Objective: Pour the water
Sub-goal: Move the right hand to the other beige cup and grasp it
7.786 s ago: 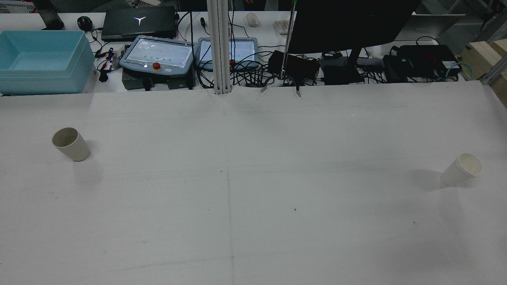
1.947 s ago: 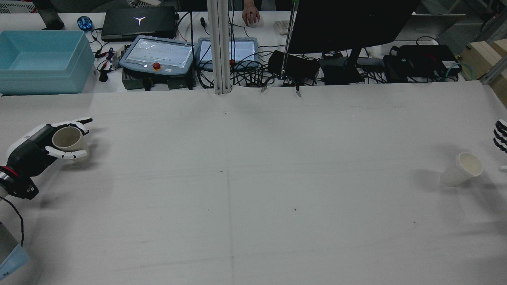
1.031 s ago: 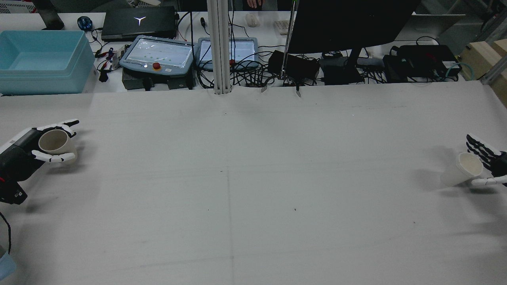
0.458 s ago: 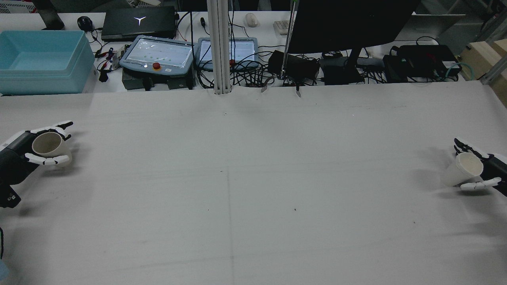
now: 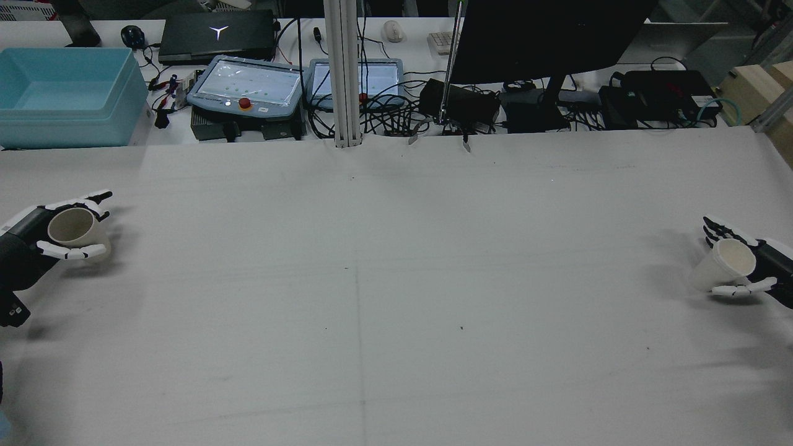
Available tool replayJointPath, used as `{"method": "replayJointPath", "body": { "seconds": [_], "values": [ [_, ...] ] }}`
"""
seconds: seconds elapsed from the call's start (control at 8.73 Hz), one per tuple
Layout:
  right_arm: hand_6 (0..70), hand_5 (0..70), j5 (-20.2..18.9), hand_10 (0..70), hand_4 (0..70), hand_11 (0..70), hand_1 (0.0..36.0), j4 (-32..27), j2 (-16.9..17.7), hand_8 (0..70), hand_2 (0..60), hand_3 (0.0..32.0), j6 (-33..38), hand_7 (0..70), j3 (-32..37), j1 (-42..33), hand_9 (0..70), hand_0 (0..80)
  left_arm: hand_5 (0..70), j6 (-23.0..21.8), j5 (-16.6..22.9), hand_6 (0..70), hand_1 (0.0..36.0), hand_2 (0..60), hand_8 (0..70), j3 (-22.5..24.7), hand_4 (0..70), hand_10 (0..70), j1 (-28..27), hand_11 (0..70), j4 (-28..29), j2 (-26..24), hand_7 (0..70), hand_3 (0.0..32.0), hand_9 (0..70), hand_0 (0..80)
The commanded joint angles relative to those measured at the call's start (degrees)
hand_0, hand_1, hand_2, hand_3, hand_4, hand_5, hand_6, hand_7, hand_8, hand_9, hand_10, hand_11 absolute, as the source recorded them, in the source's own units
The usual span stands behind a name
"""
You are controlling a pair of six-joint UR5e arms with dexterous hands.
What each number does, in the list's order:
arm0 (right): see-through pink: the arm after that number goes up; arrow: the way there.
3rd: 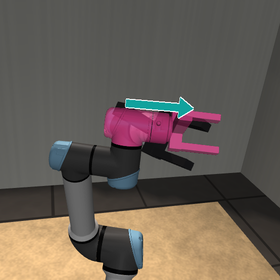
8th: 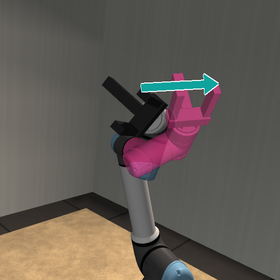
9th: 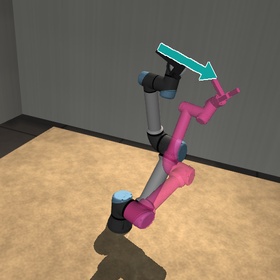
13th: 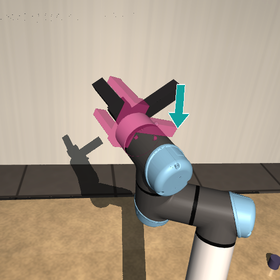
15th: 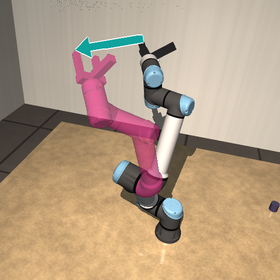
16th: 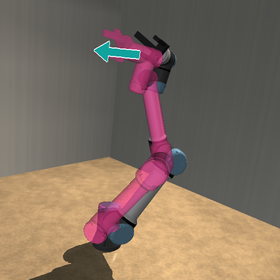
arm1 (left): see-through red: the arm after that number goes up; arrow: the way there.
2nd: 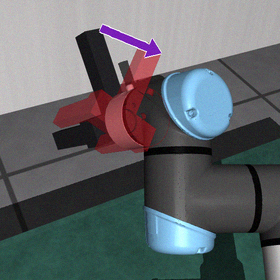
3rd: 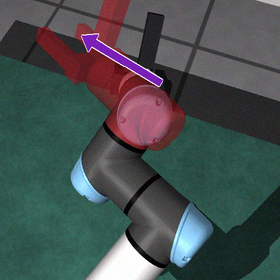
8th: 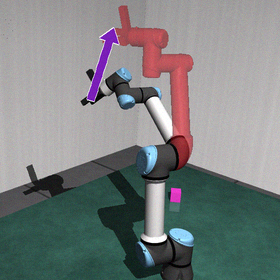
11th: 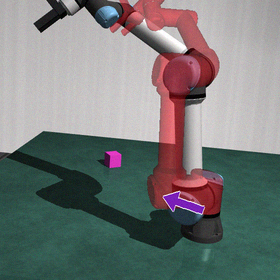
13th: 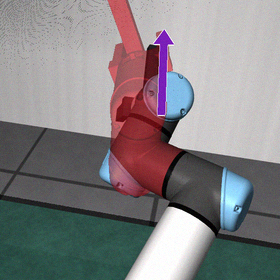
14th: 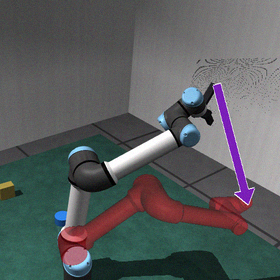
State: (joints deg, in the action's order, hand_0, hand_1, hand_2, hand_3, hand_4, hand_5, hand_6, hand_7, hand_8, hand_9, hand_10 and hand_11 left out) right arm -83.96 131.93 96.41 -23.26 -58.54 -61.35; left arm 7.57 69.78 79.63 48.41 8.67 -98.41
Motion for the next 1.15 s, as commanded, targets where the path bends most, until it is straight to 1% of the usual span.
{"method": "replayJointPath", "body": {
  "seconds": [0.0, 0.11, 0.23, 0.34, 0.46, 0.57, 0.69, 0.8, 0.92, 1.03],
  "values": [
    [14.1, 16.0, 0.29, 4.7, 1.7, 11.6, 36.0, 0.09, 0.00, 6.2, 33.6, 0.8, -0.11, 26.4, -0.09, 0.44, 8.1, 80.0, 70.0, -0.01, -0.96, 11.4, 36.0, 60.0, 5.7, 0.00, 70.0, 7.6, -0.33, 14.9, 0.38, 0.41, 18.2, 0.0, 5.6, 80.0],
    [26.3, 21.5, 0.38, 15.7, 6.9, 27.9, 36.0, 0.09, 0.00, 27.2, 48.5, 2.6, -0.03, 49.0, -0.09, 0.44, 38.0, 80.0, 70.0, -0.01, -1.14, 11.5, 36.0, 60.0, 5.7, -0.08, 70.0, 7.7, -0.68, 15.0, 0.38, 0.50, 18.2, 0.0, 5.5, 80.0],
    [29.9, 23.2, 0.47, 19.7, 7.2, 33.8, 36.0, 0.09, 0.00, 33.0, 49.9, 3.8, -0.03, 52.4, -0.09, 0.44, 45.1, 80.0, 70.0, 0.08, -1.14, 11.6, 36.0, 60.0, 5.7, -0.09, 70.0, 7.6, -0.77, 14.8, 0.38, 0.50, 18.3, 0.0, 5.6, 80.0],
    [30.6, 22.6, 0.47, 19.6, 8.7, 33.4, 36.0, 0.09, 0.00, 32.3, 46.0, 1.4, -0.03, 50.6, -0.09, 0.44, 43.9, 80.0, 70.0, 0.08, -1.14, 11.9, 36.0, 60.0, 5.7, -0.09, 70.0, 7.7, -0.77, 14.9, 0.38, 0.50, 18.6, 0.0, 5.7, 80.0],
    [33.1, 23.1, 0.56, 21.3, 11.5, 35.9, 36.0, 0.09, 0.00, 32.9, 44.0, 0.0, 0.06, 50.4, -0.17, 0.44, 44.2, 80.0, 70.0, 0.08, -1.14, 12.0, 36.0, 60.0, 5.8, -0.09, 70.0, 7.7, -0.86, 15.0, 0.38, 0.50, 18.6, 0.0, 5.8, 80.0],
    [34.1, 24.7, 0.56, 23.9, 11.1, 39.9, 36.0, 0.09, 0.09, 34.7, 56.6, 0.8, 0.50, 49.3, -0.26, 0.26, 45.6, 80.0, 70.0, 0.08, -1.14, 12.1, 36.0, 60.0, 5.9, -0.09, 70.0, 7.7, -1.12, 15.0, 0.29, 0.50, 18.7, 0.0, 5.8, 80.0],
    [33.6, 25.3, 0.56, 26.3, 8.4, 43.1, 36.0, 0.09, 0.61, 35.7, 60.0, 4.6, 1.20, 46.7, -1.91, 0.00, 46.2, 80.0, 70.0, 0.08, -1.06, 12.2, 36.0, 60.0, 6.0, 0.09, 70.0, 7.7, -1.29, 15.0, 0.03, 0.41, 18.8, 0.0, 5.8, 80.0],
    [30.6, 25.0, 0.64, 25.9, 4.9, 42.8, 36.0, 0.96, 0.96, 32.5, 60.0, 9.6, 1.64, 42.0, -4.54, -0.61, 42.2, 80.0, 70.0, 0.16, -0.88, 12.3, 36.0, 60.0, 5.9, 1.92, 70.0, 7.7, -1.90, 14.9, -1.97, 0.32, 18.9, 0.0, 5.8, 80.0],
    [29.6, 24.8, 0.64, 24.7, 3.8, 41.2, 36.0, 1.05, 1.40, 30.5, 60.0, 14.0, 3.12, 40.2, -6.40, -1.57, 39.7, 80.0, 70.0, 0.51, -0.79, 12.6, 36.0, 60.0, 5.8, 3.85, 70.0, 7.5, -3.39, 14.7, -4.08, -0.11, 19.4, 0.0, 5.8, 80.0],
    [30.6, 24.9, 0.56, 24.2, 5.3, 40.6, 36.0, 1.31, 1.67, 31.0, 60.0, 15.4, 5.05, 41.1, -8.94, -4.54, 40.4, 80.0, 70.0, 1.04, -0.70, 13.1, 36.0, 60.0, 6.0, 5.96, 70.0, 7.7, -5.58, 14.9, -6.45, -0.55, 19.8, 0.0, 5.9, 80.0]
  ]
}}
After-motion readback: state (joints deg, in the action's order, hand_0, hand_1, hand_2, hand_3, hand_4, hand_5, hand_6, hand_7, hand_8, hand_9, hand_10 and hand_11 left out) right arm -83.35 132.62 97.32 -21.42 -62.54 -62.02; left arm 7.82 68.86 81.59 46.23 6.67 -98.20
